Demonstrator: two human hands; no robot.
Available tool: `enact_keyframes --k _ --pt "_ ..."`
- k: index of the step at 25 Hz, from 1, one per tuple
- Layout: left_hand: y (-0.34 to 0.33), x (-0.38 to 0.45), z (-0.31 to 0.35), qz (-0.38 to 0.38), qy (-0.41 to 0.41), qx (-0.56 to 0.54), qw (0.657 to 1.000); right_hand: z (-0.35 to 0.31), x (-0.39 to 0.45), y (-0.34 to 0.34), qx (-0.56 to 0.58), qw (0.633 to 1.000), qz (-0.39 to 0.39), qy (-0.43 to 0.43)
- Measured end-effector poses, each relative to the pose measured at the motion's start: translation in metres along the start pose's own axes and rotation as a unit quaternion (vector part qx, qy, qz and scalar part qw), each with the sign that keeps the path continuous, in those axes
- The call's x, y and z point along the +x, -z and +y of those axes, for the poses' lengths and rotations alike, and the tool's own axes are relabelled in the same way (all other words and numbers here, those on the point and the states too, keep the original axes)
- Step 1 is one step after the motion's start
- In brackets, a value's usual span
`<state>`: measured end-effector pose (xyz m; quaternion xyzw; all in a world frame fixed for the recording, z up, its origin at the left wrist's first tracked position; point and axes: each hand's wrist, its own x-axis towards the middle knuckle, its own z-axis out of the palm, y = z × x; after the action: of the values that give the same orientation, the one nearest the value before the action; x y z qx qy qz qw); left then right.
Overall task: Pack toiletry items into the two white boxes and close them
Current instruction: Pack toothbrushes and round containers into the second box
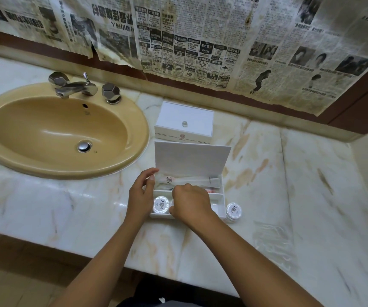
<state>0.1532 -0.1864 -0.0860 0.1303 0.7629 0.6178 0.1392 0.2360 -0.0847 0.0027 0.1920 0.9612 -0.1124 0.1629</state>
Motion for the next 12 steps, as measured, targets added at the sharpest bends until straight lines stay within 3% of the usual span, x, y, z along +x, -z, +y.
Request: enact_keyframes --k 12 --pt "0.001 -0.001 0.003 -0.004 -0.003 -0.001 1.0 -0.014 0.021 -0.003 -0.09 0.994 -0.065 0.022"
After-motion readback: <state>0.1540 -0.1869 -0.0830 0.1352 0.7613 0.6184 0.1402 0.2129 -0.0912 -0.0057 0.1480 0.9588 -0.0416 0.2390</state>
